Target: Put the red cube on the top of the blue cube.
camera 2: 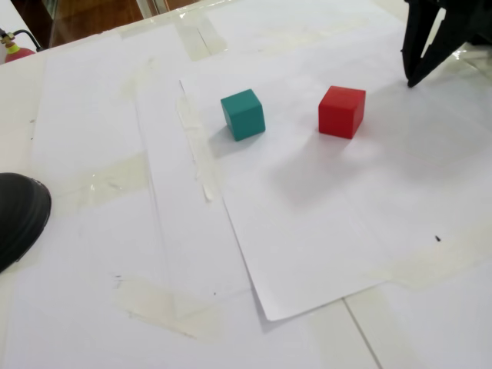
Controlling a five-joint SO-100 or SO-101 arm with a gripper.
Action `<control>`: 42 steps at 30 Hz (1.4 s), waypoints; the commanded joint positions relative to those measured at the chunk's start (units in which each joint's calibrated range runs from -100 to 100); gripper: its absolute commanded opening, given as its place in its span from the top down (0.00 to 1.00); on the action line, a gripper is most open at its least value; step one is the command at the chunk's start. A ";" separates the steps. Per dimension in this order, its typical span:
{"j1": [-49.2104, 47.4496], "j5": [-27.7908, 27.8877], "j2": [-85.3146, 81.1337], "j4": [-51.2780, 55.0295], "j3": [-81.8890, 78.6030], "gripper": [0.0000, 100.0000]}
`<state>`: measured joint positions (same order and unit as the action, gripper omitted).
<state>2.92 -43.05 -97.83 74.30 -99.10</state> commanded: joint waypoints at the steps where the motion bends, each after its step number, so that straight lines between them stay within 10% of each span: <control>1: 2.07 0.10 0.41 0.43 -0.81 1.00; 22: -3.15 -2.00 0.41 -4.38 0.73 1.00; 42: -4.67 -5.57 22.47 2.87 34.41 1.00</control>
<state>-0.73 -47.40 -81.52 76.33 -75.24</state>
